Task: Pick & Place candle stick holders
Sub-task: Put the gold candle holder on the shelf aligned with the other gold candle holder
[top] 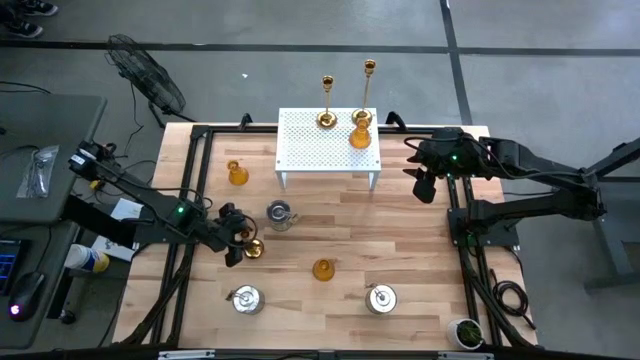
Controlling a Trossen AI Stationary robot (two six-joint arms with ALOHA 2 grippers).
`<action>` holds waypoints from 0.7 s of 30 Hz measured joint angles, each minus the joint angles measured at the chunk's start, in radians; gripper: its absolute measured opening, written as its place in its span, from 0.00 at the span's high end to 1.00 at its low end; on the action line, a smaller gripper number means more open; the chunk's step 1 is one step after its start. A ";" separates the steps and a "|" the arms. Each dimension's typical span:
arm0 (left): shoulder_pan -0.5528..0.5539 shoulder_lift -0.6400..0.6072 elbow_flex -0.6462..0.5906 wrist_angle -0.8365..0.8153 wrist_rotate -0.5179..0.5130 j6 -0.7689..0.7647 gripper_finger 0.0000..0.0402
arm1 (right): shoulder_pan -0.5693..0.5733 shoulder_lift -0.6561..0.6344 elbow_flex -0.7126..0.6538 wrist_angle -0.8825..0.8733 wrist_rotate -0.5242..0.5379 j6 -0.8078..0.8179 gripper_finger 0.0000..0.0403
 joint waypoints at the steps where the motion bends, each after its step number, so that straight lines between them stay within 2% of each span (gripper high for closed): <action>1: 0.000 0.000 0.000 0.000 0.001 0.000 0.50 | 0.000 0.000 0.000 0.000 0.000 0.000 0.65; 8: 0.000 0.000 0.000 0.013 0.015 0.002 0.68 | 0.000 0.000 0.000 0.000 0.000 0.000 0.65; 21: 0.001 -0.001 0.000 0.058 0.021 0.013 0.94 | 0.000 0.000 0.000 0.000 0.000 0.000 0.65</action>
